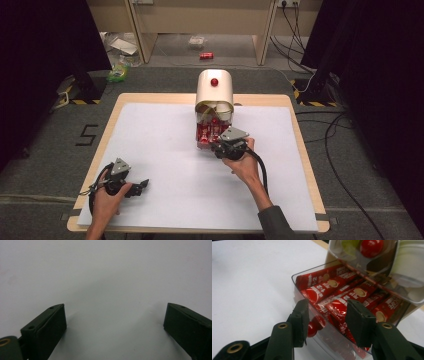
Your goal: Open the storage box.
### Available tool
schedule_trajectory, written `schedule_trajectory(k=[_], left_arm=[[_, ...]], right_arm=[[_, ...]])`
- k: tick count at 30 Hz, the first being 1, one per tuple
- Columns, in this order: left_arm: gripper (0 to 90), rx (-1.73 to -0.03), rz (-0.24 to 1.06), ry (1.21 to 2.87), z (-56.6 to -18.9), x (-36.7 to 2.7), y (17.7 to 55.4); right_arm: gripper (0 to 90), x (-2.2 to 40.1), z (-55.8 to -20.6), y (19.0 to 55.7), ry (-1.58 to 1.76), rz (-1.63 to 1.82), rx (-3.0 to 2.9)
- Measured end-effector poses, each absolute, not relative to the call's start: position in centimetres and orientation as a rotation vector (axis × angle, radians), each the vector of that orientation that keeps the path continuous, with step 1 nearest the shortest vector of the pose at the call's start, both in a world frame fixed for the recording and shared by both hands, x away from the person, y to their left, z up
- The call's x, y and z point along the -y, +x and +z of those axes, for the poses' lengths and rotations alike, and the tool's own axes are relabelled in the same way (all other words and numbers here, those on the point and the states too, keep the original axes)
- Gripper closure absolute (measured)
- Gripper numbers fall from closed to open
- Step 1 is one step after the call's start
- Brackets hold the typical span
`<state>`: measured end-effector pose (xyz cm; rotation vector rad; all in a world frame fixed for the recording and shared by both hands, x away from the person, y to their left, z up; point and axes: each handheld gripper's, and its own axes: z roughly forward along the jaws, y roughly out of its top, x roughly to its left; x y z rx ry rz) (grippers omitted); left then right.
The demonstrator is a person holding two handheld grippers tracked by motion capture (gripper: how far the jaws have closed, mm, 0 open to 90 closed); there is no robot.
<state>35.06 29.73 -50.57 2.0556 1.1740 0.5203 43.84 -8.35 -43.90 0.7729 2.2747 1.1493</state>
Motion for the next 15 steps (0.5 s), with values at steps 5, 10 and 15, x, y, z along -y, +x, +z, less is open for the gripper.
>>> schedule_trajectory(k=[5,10,15], left_arm=[[3.9,-1.174,0.520,2.055,-50.57,-29.72,35.05],[3.9,-1.174,0.520,2.055,-50.57,-29.72,35.05],[3.9,-1.174,0.522,2.056,-50.57,-29.71,35.04]], right_arm=[[61.2,8.27,-44.12,43.79,0.742,1.128,-2.308],[72.0,8.56,-43.91,43.70,0.681,1.120,-2.309],[73.3,8.63,-44.00,43.41,0.645,1.097,-2.348]])
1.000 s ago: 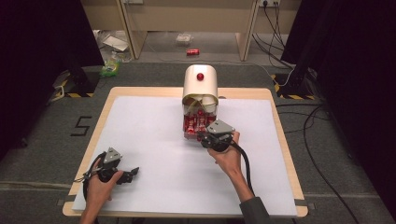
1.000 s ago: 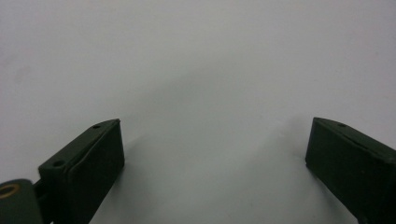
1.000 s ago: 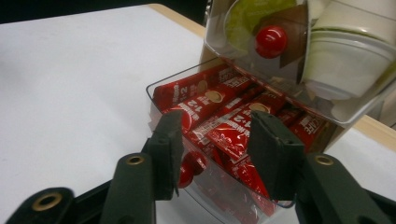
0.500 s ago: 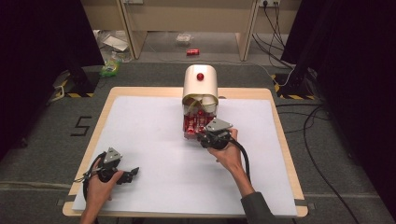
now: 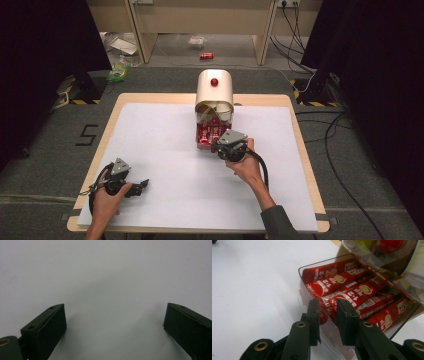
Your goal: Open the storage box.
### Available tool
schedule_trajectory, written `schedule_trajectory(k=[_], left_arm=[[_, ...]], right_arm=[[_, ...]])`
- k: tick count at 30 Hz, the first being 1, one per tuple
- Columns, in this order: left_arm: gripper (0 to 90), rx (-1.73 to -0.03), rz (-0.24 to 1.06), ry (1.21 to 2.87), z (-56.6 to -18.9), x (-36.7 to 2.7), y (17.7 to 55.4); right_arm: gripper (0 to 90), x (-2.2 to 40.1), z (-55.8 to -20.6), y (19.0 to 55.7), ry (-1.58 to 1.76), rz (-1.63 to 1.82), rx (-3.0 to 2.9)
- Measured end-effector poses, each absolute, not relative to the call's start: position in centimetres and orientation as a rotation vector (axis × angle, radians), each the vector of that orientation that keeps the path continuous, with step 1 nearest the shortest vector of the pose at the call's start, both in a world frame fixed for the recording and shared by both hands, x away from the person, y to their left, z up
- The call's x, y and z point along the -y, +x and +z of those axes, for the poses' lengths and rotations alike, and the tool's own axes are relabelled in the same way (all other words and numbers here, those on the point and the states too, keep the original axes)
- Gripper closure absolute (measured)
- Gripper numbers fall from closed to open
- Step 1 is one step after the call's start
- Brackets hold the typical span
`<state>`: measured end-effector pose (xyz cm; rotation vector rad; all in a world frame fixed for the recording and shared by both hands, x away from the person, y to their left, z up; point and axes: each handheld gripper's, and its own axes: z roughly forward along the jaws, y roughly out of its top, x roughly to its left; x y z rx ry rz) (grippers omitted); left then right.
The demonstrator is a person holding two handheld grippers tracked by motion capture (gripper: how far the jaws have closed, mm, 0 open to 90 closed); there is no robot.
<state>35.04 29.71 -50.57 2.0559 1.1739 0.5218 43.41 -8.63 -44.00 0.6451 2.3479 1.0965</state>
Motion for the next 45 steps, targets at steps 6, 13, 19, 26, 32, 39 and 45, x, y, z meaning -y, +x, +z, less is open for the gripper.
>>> schedule_trajectory(k=[6,13,19,26,32,39,45], left_arm=[[3.9,-1.174,0.523,2.056,-50.6,-29.7,35.0],[3.9,-1.173,0.523,2.056,-50.6,-29.7,35.0],[3.8,-1.173,0.523,2.057,-50.6,-29.7,35.0],[3.9,-1.173,0.525,2.057,-50.6,-29.7,35.0],[3.8,-1.172,0.527,2.058,-50.6,-29.7,35.0],[3.9,-1.173,0.527,2.057,-50.6,-29.7,35.0],[3.9,-1.172,0.528,2.057,-50.6,-29.7,35.0]], right_arm=[[76.6,8.4,-44.1,42.6,0.582,1.070,-2.387],[78.0,8.3,-45.2,41.2,0.547,1.051,-2.436],[77.6,8.7,-45.2,40.5,0.538,1.062,-2.438],[76.5,8.8,-45.2,39.9,0.527,1.073,-2.445],[72.8,8.8,-45.4,39.4,0.537,1.091,-2.436],[66.9,8.9,-45.7,39.0,0.583,1.145,-2.396],[59.0,9.6,-44.6,38.9,0.680,1.247,-2.271]])
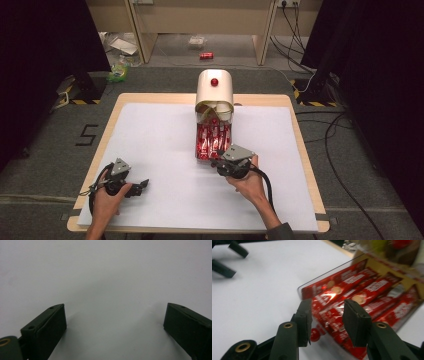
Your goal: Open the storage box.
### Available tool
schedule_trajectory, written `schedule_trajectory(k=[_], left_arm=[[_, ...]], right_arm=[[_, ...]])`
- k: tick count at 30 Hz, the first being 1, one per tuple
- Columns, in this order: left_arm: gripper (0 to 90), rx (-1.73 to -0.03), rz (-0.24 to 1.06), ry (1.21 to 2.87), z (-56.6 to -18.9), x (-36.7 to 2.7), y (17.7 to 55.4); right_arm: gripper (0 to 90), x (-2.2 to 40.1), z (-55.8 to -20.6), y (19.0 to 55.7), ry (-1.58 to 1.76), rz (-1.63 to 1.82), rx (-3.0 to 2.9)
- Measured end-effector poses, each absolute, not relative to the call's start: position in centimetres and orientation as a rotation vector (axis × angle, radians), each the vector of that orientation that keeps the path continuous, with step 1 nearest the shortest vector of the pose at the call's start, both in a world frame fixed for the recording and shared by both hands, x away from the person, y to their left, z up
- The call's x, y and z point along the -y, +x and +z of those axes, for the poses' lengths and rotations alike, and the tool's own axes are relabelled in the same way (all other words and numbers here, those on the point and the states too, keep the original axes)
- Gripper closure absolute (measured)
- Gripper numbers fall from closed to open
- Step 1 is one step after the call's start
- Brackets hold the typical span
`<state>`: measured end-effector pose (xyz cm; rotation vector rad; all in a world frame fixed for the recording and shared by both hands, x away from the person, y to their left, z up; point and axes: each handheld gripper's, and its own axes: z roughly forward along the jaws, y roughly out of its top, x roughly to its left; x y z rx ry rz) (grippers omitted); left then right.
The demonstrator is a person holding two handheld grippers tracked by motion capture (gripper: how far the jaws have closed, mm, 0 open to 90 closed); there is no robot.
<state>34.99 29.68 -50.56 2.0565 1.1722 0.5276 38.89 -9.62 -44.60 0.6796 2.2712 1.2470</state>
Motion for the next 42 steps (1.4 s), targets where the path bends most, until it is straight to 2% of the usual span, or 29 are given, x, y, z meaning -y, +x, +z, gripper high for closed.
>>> schedule_trajectory(k=[15,31,42], left_arm=[[3.9,-1.174,0.523,2.055,-50.6,-29.7,35.0],[3.2,-1.185,0.505,2.054,-50.6,-29.8,35.2],[2.9,-1.187,0.504,2.051,-50.6,-29.8,35.2]], right_arm=[[52.9,9.8,-44.4,39.5,0.814,1.252,-2.179],[50.6,8.2,-43.9,42.1,0.905,1.239,-2.128],[48.1,8.2,-45.3,43.5,1.019,1.356,-2.085]])
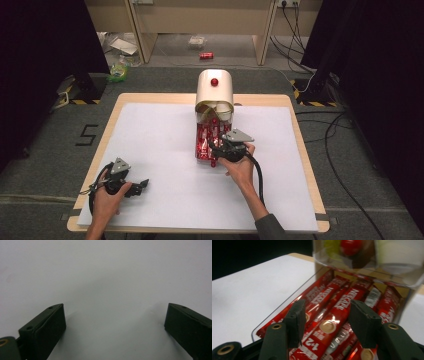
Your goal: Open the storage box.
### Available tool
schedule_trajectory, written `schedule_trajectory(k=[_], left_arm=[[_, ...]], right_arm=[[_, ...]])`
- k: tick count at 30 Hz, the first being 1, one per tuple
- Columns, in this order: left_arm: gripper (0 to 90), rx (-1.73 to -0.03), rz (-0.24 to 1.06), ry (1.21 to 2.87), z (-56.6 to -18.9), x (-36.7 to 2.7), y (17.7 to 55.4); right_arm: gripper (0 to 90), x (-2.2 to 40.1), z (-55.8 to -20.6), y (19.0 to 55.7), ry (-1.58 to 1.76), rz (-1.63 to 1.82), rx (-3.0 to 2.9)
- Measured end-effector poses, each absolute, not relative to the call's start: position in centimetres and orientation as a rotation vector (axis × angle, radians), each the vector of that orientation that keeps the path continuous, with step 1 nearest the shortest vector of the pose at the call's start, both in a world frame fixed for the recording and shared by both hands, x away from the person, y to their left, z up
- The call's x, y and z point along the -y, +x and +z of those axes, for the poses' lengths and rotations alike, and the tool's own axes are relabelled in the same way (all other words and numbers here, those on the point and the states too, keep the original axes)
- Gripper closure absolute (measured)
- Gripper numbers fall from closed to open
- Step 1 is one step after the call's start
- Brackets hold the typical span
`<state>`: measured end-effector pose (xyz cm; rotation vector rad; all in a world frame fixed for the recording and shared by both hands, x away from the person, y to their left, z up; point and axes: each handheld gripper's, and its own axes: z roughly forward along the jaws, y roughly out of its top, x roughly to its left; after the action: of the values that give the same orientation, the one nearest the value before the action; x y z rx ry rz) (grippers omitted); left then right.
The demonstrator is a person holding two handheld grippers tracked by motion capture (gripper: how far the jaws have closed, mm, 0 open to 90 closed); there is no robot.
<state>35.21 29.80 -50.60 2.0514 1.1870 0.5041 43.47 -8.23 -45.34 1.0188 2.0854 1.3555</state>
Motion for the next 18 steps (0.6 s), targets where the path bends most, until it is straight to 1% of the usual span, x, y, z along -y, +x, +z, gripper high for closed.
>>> schedule_trajectory(k=[5,11,18], left_arm=[[2.8,-1.188,0.505,2.052,-50.6,-29.8,35.2],[2.8,-1.188,0.506,2.052,-50.6,-29.8,35.2],[2.8,-1.188,0.506,2.052,-50.6,-29.8,35.2]], right_arm=[[49.2,9.1,-45.0,43.8,1.066,1.364,-2.078],[49.6,8.5,-45.5,44.1,1.062,1.313,-2.126],[49.0,8.3,-45.0,44.6,1.050,1.289,-2.165]])
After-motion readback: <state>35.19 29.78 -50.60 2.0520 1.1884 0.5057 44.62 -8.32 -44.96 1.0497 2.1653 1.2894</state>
